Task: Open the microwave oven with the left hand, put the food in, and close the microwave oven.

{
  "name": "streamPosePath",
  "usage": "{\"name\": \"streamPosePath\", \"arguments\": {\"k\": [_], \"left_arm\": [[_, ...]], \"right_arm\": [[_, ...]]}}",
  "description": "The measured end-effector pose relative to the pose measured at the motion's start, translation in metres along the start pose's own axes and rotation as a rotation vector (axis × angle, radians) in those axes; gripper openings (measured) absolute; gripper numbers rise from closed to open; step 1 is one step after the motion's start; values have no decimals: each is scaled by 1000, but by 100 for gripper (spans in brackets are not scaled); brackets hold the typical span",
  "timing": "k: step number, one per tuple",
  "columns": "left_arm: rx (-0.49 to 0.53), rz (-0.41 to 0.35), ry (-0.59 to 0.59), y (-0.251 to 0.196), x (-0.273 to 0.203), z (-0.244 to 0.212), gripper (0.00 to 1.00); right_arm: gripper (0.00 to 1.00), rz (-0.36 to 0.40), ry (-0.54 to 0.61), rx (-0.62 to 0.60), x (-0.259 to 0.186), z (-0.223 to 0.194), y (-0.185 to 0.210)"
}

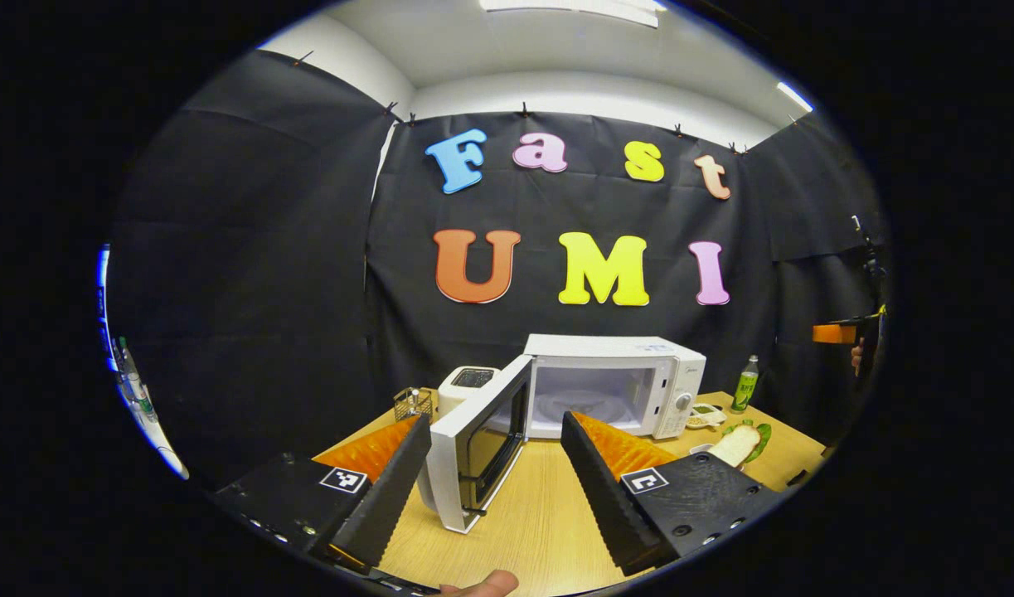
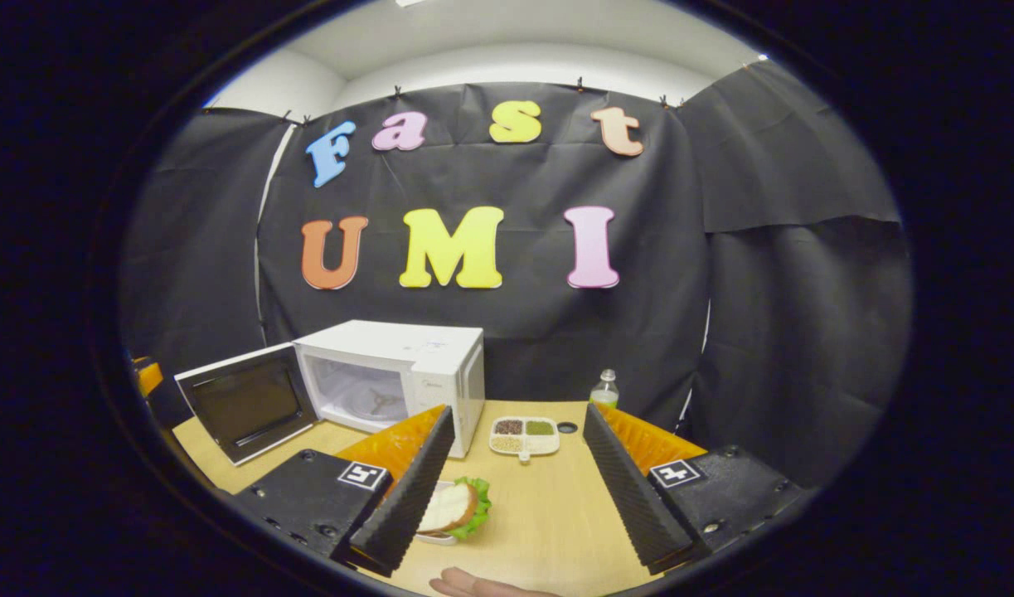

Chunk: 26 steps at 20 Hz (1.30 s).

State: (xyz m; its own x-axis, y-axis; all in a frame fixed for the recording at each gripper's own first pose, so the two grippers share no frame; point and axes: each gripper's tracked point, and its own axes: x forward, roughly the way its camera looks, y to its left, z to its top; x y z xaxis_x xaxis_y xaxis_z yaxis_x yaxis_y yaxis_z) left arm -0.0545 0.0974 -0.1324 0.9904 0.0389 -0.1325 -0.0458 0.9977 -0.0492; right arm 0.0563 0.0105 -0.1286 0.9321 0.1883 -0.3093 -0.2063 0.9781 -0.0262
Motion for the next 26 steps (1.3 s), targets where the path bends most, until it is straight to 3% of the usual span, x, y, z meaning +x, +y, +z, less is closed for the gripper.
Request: {"name": "streamPosePath", "arguments": {"k": [3, 4, 5, 6, 7, 8, 9, 10, 11, 12, 13, 17, 18, 24, 25, 26], "left_arm": [[-24, -12, -13, -20, 8, 20, 95], [-28, -18, -18, -27, 11, 27, 95], [-27, -14, -27, -31, 14, 35, 95], [-21, -8, -41, -33, 17, 43, 95], [-17, 3, -51, -35, 20, 50, 95], [-16, 15, -57, -36, 22, 54, 95], [-18, 26, -61, -38, 25, 59, 95], [-22, 30, -65, -42, 28, 61, 95], [-27, 27, -74, -45, 32, 65, 95], [-34, 23, -76, -50, 37, 68, 95], [-44, 23, -75, -52, 41, 69, 95], [-41, 38, -64, -53, 57, 68, 95], [-31, 47, -65, -52, 59, 69, 95], [-11, 62, -38, -55, 74, 59, 95], [-10, 53, -32, -57, 75, 58, 95], [-12, 43, -24, -60, 75, 56, 95]], "right_arm": [[91, 19, 99, -1, 21, -13, -13], [100, 37, 141, 2, 30, -22, -12], [100, 59, 193, 4, 38, -31, -12], [91, 86, 249, 8, 48, -43, -11], [100, 120, 310, 12, 56, -54, -8], [91, 157, 379, 20, 64, -68, -4], [91, 201, 444, 36, 70, -80, 1], [100, 245, 495, 62, 75, -91, 5], [92, 276, 547, 86, 79, -101, 8], [100, 300, 590, 105, 83, -107, 9], [100, 328, 628, 119, 88, -114, 10], [98, 426, 782, 202, 109, -144, 16], [87, 447, 822, 243, 111, -152, 18], [80, 568, 974, 417, 118, -187, 39], [90, 600, 992, 442, 115, -190, 43], [86, 620, 1009, 466, 113, -195, 47]]}}
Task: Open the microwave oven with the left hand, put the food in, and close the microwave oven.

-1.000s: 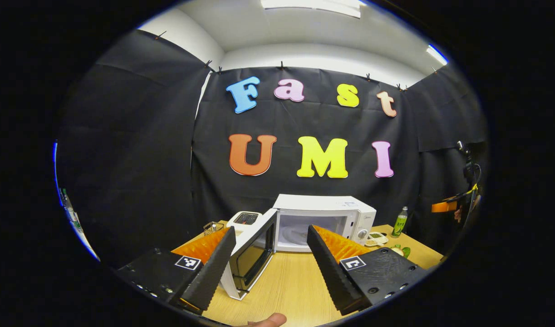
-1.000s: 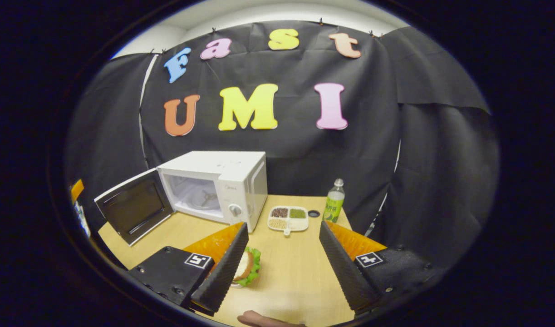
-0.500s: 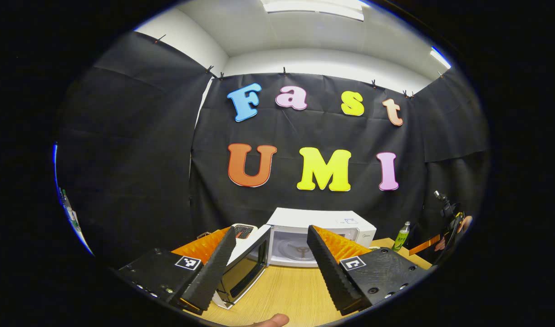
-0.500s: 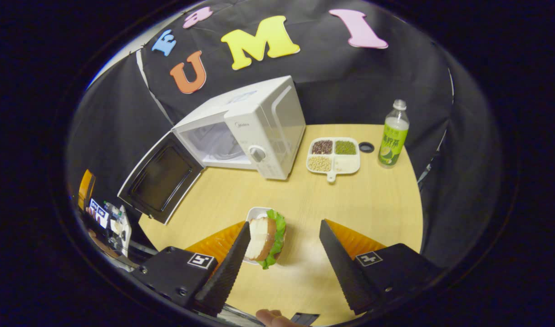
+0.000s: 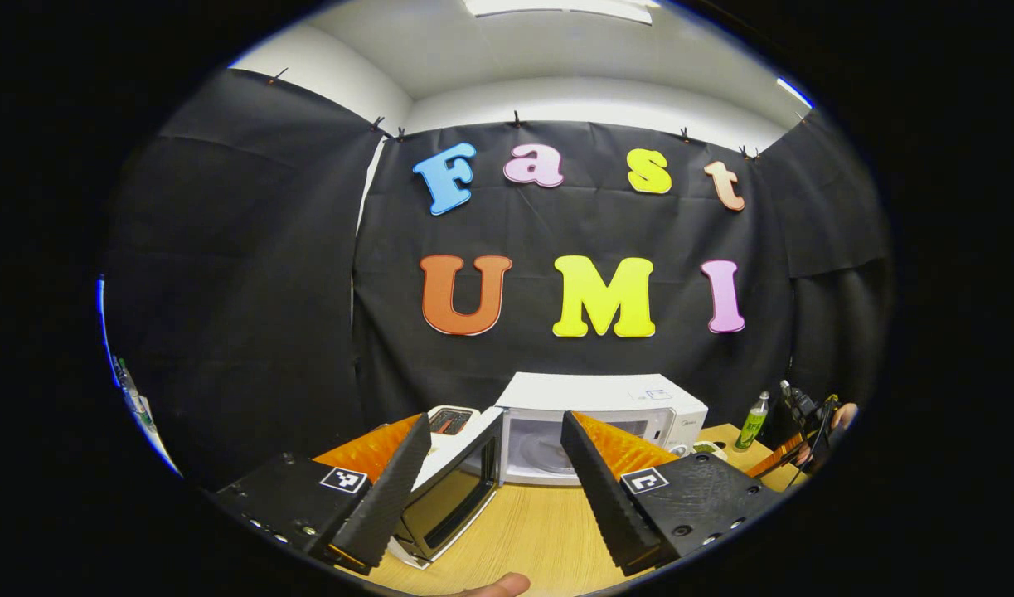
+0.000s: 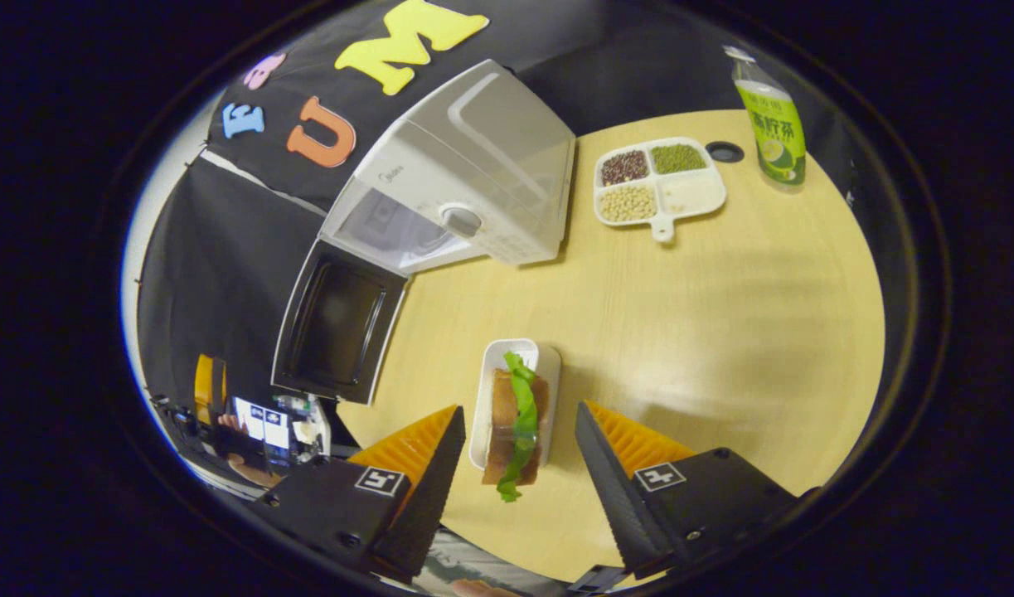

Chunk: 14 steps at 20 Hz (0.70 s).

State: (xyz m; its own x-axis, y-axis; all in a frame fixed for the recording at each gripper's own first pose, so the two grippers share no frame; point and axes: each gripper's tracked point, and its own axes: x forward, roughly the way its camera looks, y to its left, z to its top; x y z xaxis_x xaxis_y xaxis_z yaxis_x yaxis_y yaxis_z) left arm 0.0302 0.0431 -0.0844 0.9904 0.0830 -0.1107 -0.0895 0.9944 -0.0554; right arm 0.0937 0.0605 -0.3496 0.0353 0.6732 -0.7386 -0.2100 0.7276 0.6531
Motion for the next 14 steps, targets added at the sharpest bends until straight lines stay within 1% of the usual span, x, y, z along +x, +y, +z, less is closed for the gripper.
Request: {"name": "streamPosePath", "arguments": {"k": [1, 2, 3, 5, 7, 8, 9, 10, 11, 12, 13, 14], "left_arm": [[0, -1, 3, -1, 0, -1, 95], [4, 0, 2, 0, 1, -2, 84], [6, 1, 0, 1, 1, -1, 95], [5, -9, -2, -2, 0, -2, 95], [0, -25, 8, -6, -1, -6, 95], [1, -30, 10, -7, -2, -7, 95], [3, -32, 10, -7, -2, -8, 95], [4, -35, 10, -7, -3, -8, 95], [4, -38, 10, -7, -5, -9, 95], [4, -41, 10, -6, -6, -10, 95], [6, -45, 9, -5, -7, -10, 95], [10, -48, 9, -4, -9, -11, 95]], "right_arm": [[84, 19, 20, 16, 3, -5, -1], [81, 37, 38, 30, 5, -9, 0], [68, 51, 53, 46, 6, -12, -1], [60, 82, 64, 78, 9, -14, -2], [46, 102, 72, 120, 10, -15, -1], [30, 102, 74, 122, 10, -18, -1], [32, 98, 75, 106, 8, -18, 1], [29, 91, 71, 80, 6, -18, 2], [37, 79, 60, 56, 2, -17, 4], [37, 61, 43, 26, -2, -17, 8], [29, 39, 25, -11, -8, -16, 11], [29, 18, 5, -43, -13, -15, 14]]}}
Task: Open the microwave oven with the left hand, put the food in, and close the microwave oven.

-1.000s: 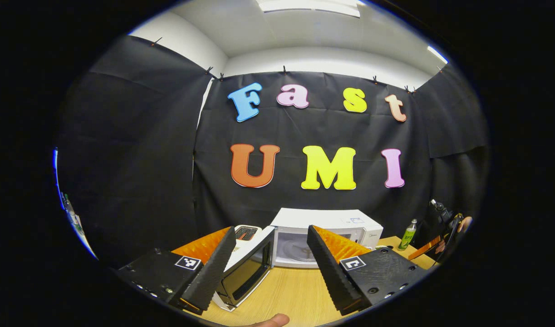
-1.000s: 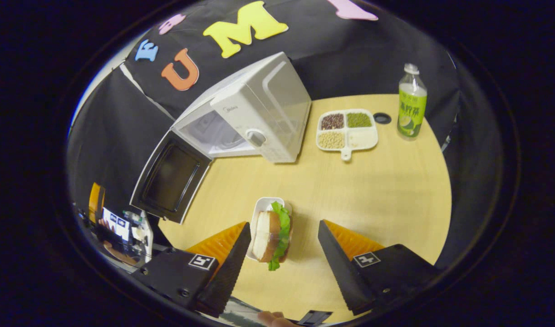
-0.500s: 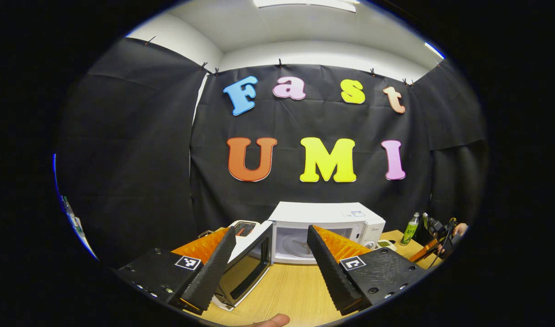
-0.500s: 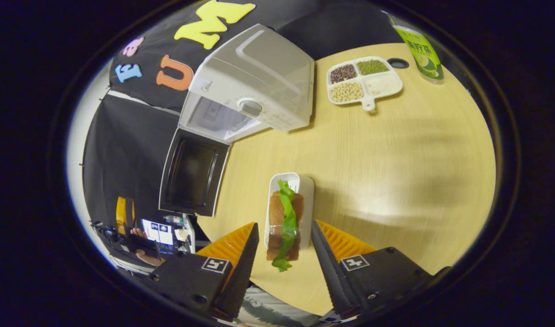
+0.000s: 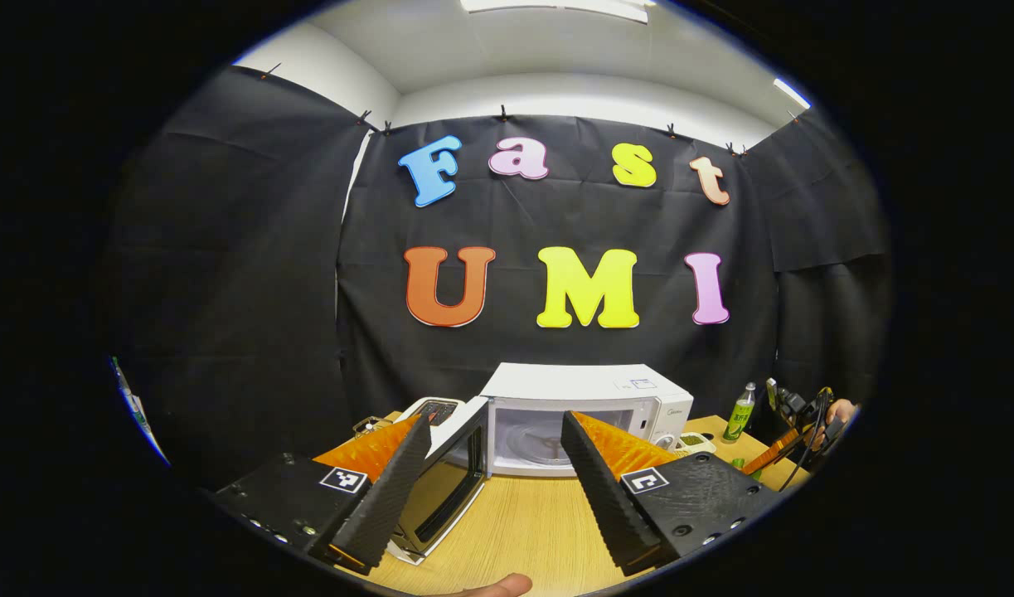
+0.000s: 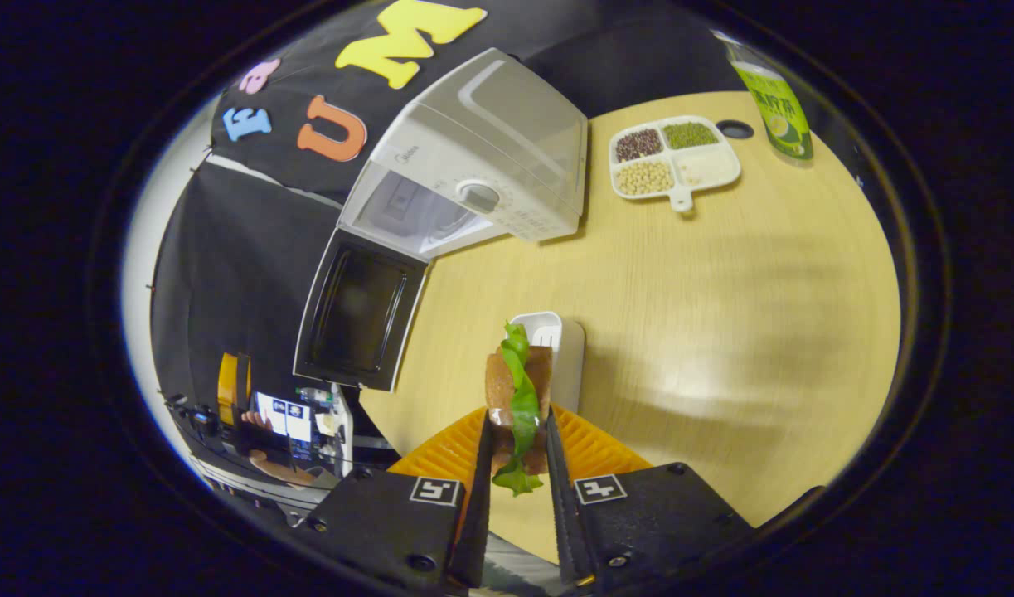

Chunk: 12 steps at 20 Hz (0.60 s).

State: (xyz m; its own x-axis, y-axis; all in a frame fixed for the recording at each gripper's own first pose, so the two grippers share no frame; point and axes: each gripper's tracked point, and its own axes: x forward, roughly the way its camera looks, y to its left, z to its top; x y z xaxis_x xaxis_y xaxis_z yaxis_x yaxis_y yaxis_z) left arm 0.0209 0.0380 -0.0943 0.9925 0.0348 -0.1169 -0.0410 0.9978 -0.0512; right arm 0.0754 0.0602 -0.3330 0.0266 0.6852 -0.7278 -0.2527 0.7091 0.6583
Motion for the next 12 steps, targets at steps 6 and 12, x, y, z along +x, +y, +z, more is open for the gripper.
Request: {"name": "streamPosePath", "arguments": {"k": [6, 12], "left_arm": [[-44, -18, -50, 15, -14, 6, 95], [-77, -61, -58, 35, -26, 0, 95]], "right_arm": [[24, -146, -98, -270, -28, -3, 36], [24, -368, -212, -502, -33, 1, 67]]}}
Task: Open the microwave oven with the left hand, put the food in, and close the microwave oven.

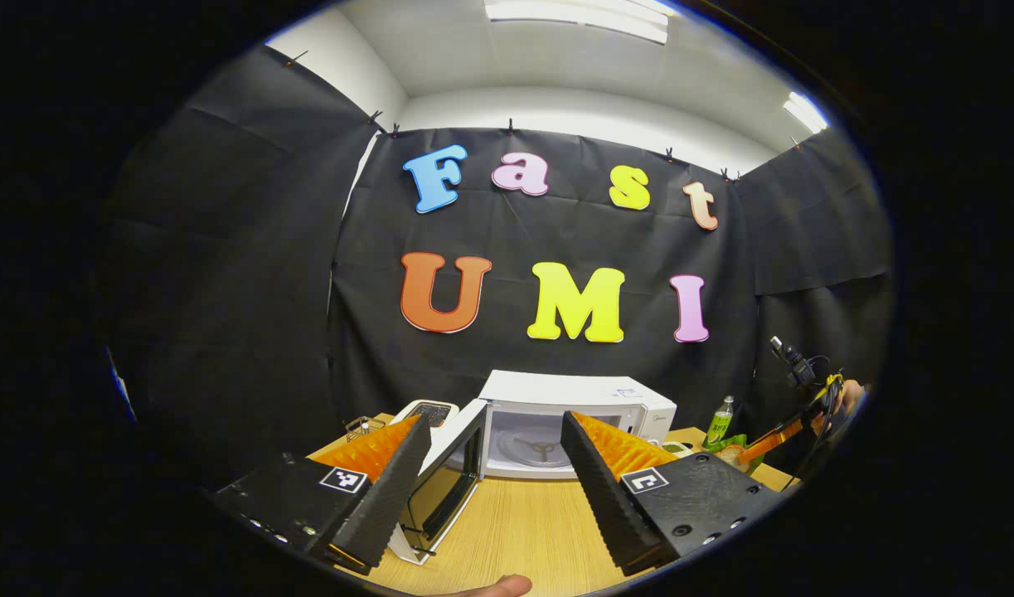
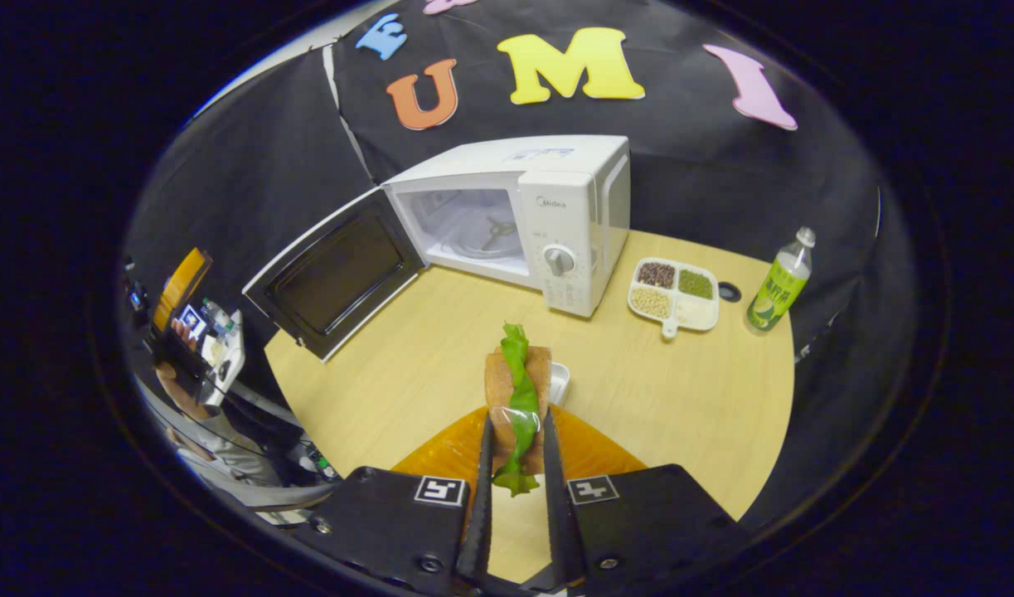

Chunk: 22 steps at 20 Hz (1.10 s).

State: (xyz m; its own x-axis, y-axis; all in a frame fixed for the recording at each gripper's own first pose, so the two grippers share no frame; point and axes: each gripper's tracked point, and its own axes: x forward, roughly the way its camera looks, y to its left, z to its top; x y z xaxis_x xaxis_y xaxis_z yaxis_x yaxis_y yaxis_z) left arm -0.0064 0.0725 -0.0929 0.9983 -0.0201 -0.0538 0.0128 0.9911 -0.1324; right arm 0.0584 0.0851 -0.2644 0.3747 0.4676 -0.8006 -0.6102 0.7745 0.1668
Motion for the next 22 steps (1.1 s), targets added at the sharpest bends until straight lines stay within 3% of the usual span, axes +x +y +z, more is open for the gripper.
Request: {"name": "streamPosePath", "arguments": {"k": [1, 2, 4, 12, 14, 15, 22], "left_arm": [[1, 7, -1, 7, -2, -1, 95], [4, 14, -1, 13, -4, -2, 95], [13, 17, 14, 22, -8, -6, 95], [118, 39, 71, 46, -20, -23, 95], [131, 34, 76, 45, -20, -27, 95], [135, 41, 70, 46, -20, -28, 95], [184, 77, 43, 57, -21, -20, 95]], "right_arm": [[24, -46, -20, -38, 0, 5, 2], [31, -89, -38, -82, 2, 10, 4], [32, -152, -63, -149, 7, 16, 13], [32, -287, -164, -286, 46, 45, 60], [32, -298, -193, -316, 60, 55, 78], [25, -296, -206, -331, 68, 59, 88], [26, -242, -277, -340, 123, 93, 147]]}}
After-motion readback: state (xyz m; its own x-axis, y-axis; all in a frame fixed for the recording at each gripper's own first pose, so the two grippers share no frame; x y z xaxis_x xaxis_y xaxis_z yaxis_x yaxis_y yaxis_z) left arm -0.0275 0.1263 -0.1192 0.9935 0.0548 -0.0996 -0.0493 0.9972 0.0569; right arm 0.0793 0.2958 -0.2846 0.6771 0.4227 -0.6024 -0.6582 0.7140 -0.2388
